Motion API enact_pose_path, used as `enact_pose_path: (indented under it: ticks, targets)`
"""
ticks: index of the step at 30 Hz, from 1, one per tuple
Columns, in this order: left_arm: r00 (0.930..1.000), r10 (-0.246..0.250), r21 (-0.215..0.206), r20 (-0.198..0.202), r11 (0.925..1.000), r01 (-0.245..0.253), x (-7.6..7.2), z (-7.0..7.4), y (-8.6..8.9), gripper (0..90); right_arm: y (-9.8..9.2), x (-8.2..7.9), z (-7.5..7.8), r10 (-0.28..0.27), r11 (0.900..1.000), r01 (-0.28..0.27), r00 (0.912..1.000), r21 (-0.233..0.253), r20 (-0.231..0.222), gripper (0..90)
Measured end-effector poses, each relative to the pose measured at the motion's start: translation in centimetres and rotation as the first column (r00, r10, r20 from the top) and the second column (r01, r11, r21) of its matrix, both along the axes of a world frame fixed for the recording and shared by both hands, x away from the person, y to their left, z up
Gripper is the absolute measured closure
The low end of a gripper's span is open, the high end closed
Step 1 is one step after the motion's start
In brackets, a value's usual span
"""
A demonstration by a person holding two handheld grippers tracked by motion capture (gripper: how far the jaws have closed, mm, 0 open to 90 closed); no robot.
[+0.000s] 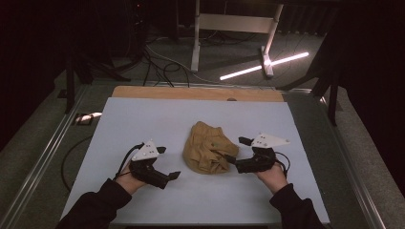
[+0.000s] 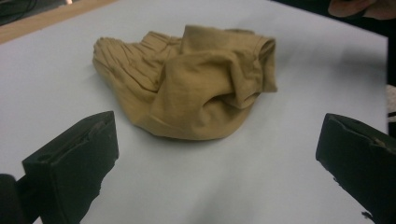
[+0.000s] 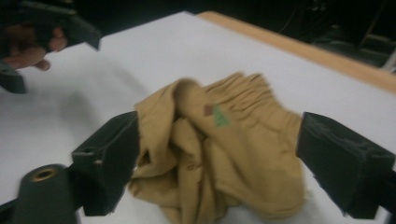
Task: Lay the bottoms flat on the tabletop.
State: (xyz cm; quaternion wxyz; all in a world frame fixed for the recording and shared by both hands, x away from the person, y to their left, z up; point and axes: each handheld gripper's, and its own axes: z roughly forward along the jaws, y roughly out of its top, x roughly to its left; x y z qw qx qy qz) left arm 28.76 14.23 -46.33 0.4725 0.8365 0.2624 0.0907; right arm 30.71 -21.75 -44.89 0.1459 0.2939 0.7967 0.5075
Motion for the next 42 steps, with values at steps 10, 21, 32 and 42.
enact_pose_path:
  ticks: [10, 21, 32, 42]
  targets:
    - [0.9984, 0.022, 0.083, -0.053, 0.9964, -0.017, 1.1, -2.1, -2.4, 8.4, 1.7, -0.4, -2.8, 0.073, 0.992, -0.075, 0.9971, -0.105, -0.02, 48.3]
    - [0.9913, 0.051, 0.193, -0.121, 0.9809, -0.027, 2.2, -3.8, -4.9, 24.3, 2.7, 1.7, -4.5, 0.08, 0.984, -0.089, 0.9947, -0.157, -0.065, 58.8]
    - [0.9852, 0.112, 0.213, -0.129, 0.9734, -0.083, 3.1, -4.9, -6.2, 51.0, 2.8, 1.5, -4.9, 0.089, 0.974, -0.099, 0.9943, -0.202, -0.059, 79.0]
    - [0.9843, 0.117, 0.211, -0.132, 0.9736, -0.087, 3.2, -4.9, -6.8, 89.0, 2.4, 1.3, -4.5, 0.074, 0.972, -0.076, 0.9971, -0.221, -0.016, 83.3]
